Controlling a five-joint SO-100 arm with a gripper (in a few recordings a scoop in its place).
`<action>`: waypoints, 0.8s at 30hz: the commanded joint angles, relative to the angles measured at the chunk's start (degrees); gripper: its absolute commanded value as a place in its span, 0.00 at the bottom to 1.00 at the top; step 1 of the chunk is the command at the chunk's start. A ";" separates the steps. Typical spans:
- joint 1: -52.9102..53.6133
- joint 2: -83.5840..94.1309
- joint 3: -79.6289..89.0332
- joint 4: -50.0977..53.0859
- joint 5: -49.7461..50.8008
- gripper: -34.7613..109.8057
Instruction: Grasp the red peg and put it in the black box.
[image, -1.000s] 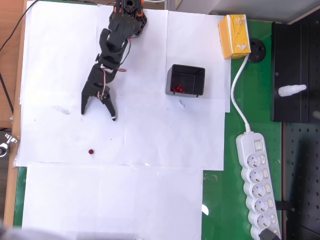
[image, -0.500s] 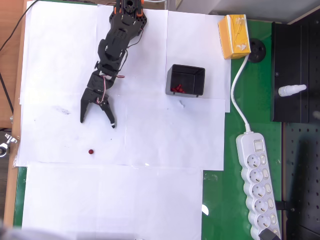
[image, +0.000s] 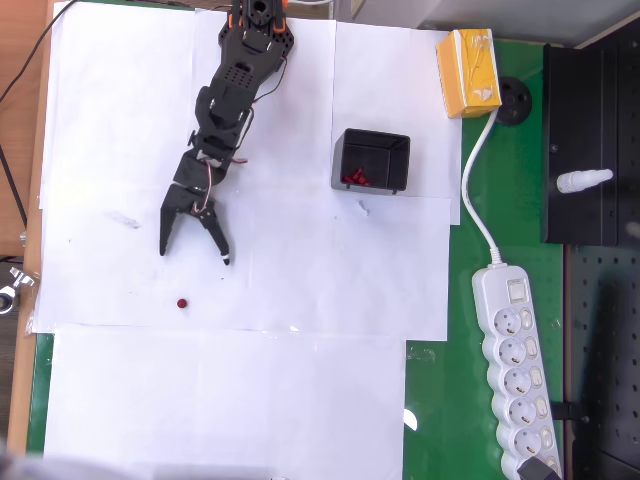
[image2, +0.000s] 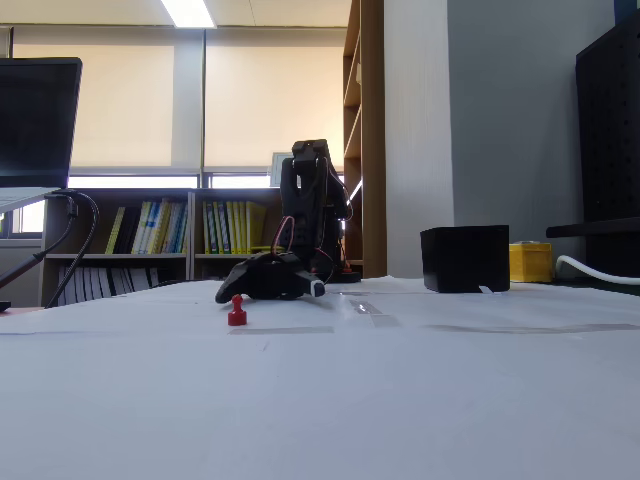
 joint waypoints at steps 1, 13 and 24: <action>-0.26 -3.60 4.22 7.12 -0.18 0.59; -3.16 1.93 18.37 13.80 -0.35 0.59; -2.64 8.26 29.09 14.24 -1.32 0.59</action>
